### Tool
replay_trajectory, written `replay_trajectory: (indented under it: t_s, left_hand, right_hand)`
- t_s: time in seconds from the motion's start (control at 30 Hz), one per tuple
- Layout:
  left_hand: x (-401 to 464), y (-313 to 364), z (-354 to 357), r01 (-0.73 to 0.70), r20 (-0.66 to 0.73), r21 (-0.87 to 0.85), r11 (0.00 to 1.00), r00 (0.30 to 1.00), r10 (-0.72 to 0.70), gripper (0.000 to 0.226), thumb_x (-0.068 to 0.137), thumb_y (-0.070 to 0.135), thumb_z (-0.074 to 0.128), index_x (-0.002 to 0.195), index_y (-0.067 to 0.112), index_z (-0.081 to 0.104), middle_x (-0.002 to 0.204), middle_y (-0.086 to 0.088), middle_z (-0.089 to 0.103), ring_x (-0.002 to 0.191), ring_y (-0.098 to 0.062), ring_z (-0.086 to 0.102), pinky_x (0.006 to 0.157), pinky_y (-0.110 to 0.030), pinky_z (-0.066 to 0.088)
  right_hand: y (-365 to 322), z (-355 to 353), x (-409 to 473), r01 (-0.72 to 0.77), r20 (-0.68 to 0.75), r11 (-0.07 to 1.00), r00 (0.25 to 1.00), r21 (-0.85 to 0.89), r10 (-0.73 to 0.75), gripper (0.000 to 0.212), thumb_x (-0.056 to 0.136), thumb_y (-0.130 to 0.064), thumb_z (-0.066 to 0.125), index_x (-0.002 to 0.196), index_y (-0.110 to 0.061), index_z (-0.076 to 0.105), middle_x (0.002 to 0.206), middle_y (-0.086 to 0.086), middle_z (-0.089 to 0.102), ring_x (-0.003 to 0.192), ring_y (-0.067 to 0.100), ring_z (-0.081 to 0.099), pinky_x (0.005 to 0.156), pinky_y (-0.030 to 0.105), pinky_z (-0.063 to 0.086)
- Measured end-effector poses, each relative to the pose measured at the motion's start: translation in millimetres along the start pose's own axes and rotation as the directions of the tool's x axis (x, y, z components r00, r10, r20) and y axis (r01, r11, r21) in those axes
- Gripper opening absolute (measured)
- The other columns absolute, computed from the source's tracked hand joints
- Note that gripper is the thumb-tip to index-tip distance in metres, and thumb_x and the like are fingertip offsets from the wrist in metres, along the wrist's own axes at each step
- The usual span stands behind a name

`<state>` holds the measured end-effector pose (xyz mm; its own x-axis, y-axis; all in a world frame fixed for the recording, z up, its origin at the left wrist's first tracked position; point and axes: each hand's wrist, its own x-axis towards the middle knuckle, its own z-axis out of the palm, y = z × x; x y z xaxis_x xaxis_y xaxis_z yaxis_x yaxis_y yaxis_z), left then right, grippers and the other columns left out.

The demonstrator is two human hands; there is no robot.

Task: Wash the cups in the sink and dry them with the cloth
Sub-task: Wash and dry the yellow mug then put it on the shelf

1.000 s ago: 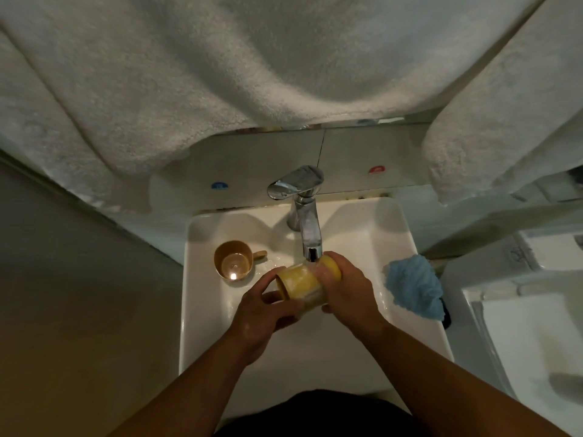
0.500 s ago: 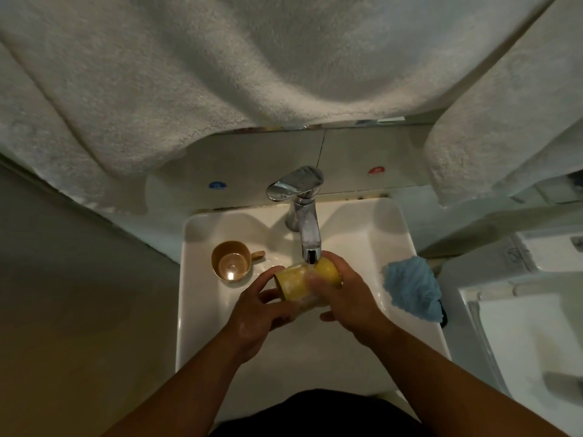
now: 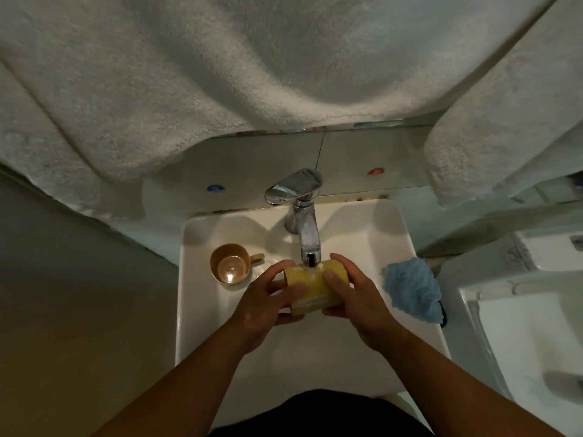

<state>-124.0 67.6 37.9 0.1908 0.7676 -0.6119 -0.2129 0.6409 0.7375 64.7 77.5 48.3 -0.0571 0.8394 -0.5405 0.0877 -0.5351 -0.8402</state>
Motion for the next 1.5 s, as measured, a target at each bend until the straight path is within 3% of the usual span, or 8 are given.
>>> replay_trajectory:
  t_s: [0.1, 0.23, 0.37, 0.5, 0.63, 0.77, 0.9, 1.5]
  left_hand:
    - [0.7, -3.4, 0.9, -0.041, -0.019, 0.076, 0.996, 0.999, 0.042, 0.064, 0.076, 0.005, 0.086, 0.122, 0.043, 0.062, 0.125, -0.008, 0.062, 0.11, -0.033, 0.066, 0.079, -0.048, 0.063]
    - [1.5, 3.3, 2.4, -0.001, -0.096, -0.037, 0.999, 0.995, -0.002, 0.026, 0.092, 0.029, 0.072, 0.117, 0.034, 0.067, 0.121, -0.011, 0.065, 0.102, -0.036, 0.071, 0.08, -0.055, 0.062]
    - [1.6, 1.4, 0.3, -0.047, -0.023, 0.093, 0.995, 0.999, 0.05, 0.056, 0.079, 0.004, 0.083, 0.12, 0.036, 0.064, 0.123, -0.008, 0.063, 0.107, -0.034, 0.067, 0.078, -0.05, 0.063]
    - [1.6, 3.3, 0.9, 0.0, -0.075, -0.049, 0.999, 0.997, -0.004, 0.027, 0.093, 0.027, 0.071, 0.118, 0.034, 0.067, 0.123, -0.011, 0.065, 0.103, -0.036, 0.07, 0.08, -0.055, 0.061]
    - [1.9, 4.2, -0.6, -0.065, -0.01, 0.106, 0.992, 0.998, 0.066, 0.054, 0.079, 0.008, 0.084, 0.119, 0.039, 0.064, 0.123, -0.006, 0.062, 0.108, -0.032, 0.067, 0.077, -0.049, 0.063]
    - [0.3, 8.2, 1.4, -0.021, -0.073, -0.008, 1.0, 0.997, 0.021, 0.025, 0.091, 0.027, 0.073, 0.114, 0.036, 0.067, 0.122, -0.009, 0.064, 0.103, -0.035, 0.069, 0.08, -0.056, 0.061]
    - [0.0, 4.4, 2.1, -0.082, -0.044, 0.139, 0.987, 0.995, 0.089, 0.051, 0.08, 0.013, 0.085, 0.119, 0.035, 0.061, 0.122, -0.003, 0.061, 0.107, -0.029, 0.065, 0.075, -0.048, 0.064]
    - [-1.0, 1.0, 11.2, -0.086, -0.167, 0.172, 0.981, 0.979, 0.115, 0.046, 0.076, 0.027, 0.089, 0.111, 0.035, 0.06, 0.117, 0.0, 0.059, 0.103, -0.027, 0.064, 0.07, -0.049, 0.064]
  right_hand:
    - [-0.6, -0.2, 1.4, 0.002, 0.003, 1.0, 1.0, -0.013, -0.002, 0.047, 0.096, -0.044, 0.06, 0.141, -0.037, 0.048, 0.132, -0.002, 0.053, 0.11, 0.022, 0.059, 0.073, 0.035, 0.063]
    - [-0.9, 2.7, 1.3, 0.014, 0.006, 1.0, 1.0, -0.02, -0.014, 0.046, 0.096, -0.041, 0.061, 0.14, -0.036, 0.049, 0.131, -0.003, 0.054, 0.109, 0.021, 0.06, 0.07, 0.032, 0.062]
    - [-0.5, 3.6, 0.2, 0.017, -0.006, 1.0, 1.0, -0.007, -0.017, 0.048, 0.096, -0.042, 0.061, 0.141, -0.036, 0.048, 0.132, -0.003, 0.053, 0.111, 0.022, 0.06, 0.072, 0.033, 0.062]
    - [0.0, 2.4, -1.2, 0.03, -0.002, 0.999, 1.0, -0.014, -0.03, 0.047, 0.097, -0.04, 0.061, 0.142, -0.037, 0.048, 0.132, -0.004, 0.052, 0.11, 0.021, 0.06, 0.071, 0.032, 0.062]
    - [1.0, 2.3, -1.3, 0.037, -0.008, 0.999, 0.999, -0.014, -0.037, 0.048, 0.098, -0.038, 0.058, 0.144, -0.035, 0.045, 0.133, -0.004, 0.052, 0.111, 0.02, 0.06, 0.073, 0.032, 0.062]
    - [0.9, 3.3, -1.4, 0.052, 0.005, 0.998, 0.999, -0.036, -0.052, 0.046, 0.099, -0.037, 0.058, 0.143, -0.038, 0.045, 0.134, -0.005, 0.051, 0.111, 0.019, 0.058, 0.071, 0.03, 0.061]
    - [2.4, 4.1, -2.3, 0.071, 0.014, 0.996, 0.997, -0.062, -0.071, 0.048, 0.099, -0.039, 0.057, 0.144, -0.037, 0.042, 0.135, -0.004, 0.049, 0.111, 0.018, 0.058, 0.07, 0.027, 0.06]
    - [7.6, 9.0, -2.1, 0.175, 0.043, 0.976, 0.984, -0.129, -0.171, 0.055, 0.091, -0.056, 0.056, 0.142, -0.042, 0.042, 0.134, -0.006, 0.052, 0.116, 0.016, 0.057, 0.075, 0.029, 0.061]
